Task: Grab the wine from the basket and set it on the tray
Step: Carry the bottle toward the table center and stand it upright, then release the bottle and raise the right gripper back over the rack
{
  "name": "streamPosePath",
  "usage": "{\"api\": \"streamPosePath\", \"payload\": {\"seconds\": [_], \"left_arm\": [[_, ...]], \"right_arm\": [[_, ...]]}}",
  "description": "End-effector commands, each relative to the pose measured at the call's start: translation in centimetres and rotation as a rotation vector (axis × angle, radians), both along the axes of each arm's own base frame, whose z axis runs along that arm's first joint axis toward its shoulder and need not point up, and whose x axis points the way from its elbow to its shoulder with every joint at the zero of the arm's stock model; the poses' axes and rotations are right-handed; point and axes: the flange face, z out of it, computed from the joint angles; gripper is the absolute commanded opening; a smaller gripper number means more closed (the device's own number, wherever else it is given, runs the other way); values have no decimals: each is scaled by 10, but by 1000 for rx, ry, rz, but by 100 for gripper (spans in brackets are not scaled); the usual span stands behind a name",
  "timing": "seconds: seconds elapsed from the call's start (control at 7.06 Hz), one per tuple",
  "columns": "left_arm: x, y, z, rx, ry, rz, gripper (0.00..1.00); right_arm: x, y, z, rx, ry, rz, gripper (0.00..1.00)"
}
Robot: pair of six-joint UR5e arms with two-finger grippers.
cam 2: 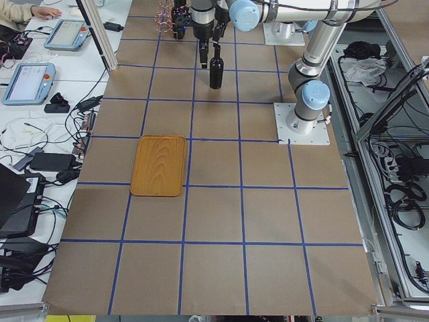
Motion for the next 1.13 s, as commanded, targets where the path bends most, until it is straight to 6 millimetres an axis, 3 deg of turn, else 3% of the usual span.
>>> {"api": "streamPosePath", "payload": {"seconds": [0.0, 0.28, 0.43, 0.71, 0.85, 0.99], "left_arm": [[-1, -1, 3, -15, 1, 11, 100], [-34, 4, 5, -23, 9, 9, 100], [-69, 13, 7, -31, 8, -33, 100], [-126, 27, 1, -23, 22, -70, 100], [-144, 32, -1, -37, 30, -98, 100], [-162, 41, -20, -18, 36, -90, 100]], "right_arm": [[-92, -18, 53, 26, 50, 98, 100], [-177, -33, 85, 40, 86, 237, 100], [-209, -38, 86, 77, 111, 309, 99], [-271, -36, 103, 101, 118, 363, 99], [-299, -26, 110, 139, 114, 391, 99], [-312, -24, 111, 153, 104, 374, 99]]}}
